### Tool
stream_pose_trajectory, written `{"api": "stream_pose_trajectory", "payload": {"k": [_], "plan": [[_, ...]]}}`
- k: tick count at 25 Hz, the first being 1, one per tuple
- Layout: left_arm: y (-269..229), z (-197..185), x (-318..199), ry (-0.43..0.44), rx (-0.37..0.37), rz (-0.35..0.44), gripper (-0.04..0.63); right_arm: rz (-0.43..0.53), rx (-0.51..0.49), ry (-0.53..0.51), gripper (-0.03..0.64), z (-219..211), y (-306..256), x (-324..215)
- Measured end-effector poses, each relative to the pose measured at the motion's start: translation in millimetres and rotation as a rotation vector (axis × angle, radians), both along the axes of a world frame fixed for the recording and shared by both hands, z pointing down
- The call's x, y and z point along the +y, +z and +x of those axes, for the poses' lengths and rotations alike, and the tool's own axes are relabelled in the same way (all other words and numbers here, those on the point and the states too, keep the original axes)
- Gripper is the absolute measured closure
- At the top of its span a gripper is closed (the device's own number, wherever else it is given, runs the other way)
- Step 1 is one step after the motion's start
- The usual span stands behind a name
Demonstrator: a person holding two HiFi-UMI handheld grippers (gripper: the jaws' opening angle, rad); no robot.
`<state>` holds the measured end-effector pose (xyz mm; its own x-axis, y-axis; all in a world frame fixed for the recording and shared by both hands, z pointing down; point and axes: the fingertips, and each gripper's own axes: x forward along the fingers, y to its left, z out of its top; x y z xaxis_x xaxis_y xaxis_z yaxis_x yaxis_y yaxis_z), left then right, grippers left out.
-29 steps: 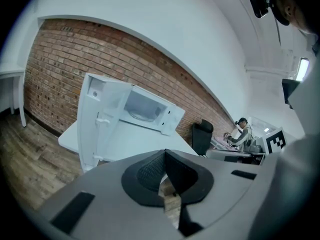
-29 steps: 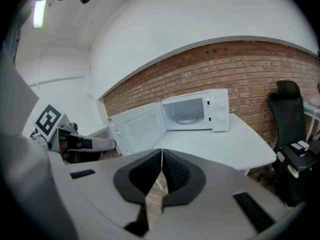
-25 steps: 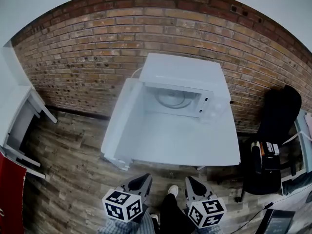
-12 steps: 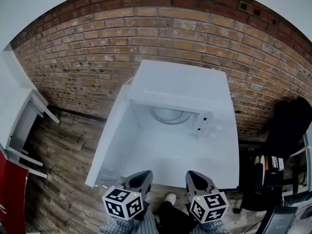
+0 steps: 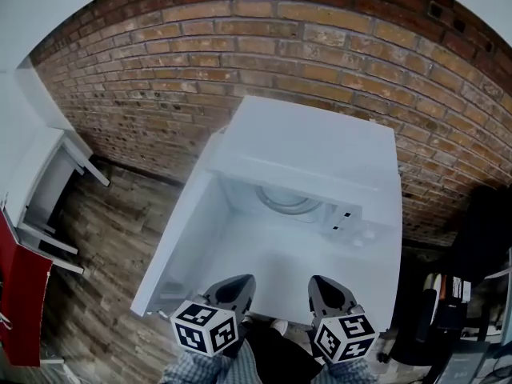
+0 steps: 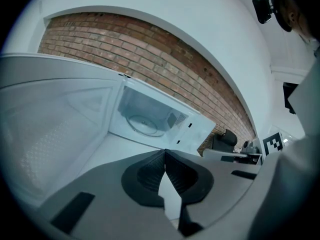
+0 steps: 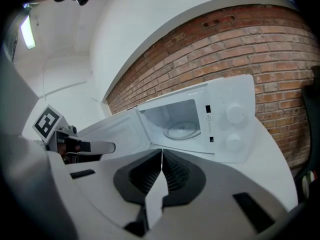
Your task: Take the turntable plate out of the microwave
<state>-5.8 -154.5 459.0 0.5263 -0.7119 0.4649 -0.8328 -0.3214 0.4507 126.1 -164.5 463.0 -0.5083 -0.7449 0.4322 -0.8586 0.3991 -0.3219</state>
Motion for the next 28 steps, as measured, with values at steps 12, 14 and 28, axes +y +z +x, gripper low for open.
{"api": "stream_pose_trajectory", "payload": {"k": [12, 14, 28], "plan": [[12.2, 19.1, -85.6, 0.041, 0.183, -0.058, 0.591, 0.005, 0.022, 0.088, 0.6, 13.5, -5.9, -53.2], [12.7, 22.4, -102.3, 0.042, 0.258, -0.074, 0.591, 0.012, 0.029, 0.104, 0.6, 15.4, -9.2, -63.3], [70.6, 15.1, -167.0, -0.012, 0.212, -0.224, 0.586, 0.021, 0.046, 0.114, 0.6, 1.6, -14.9, -99.2]]}}
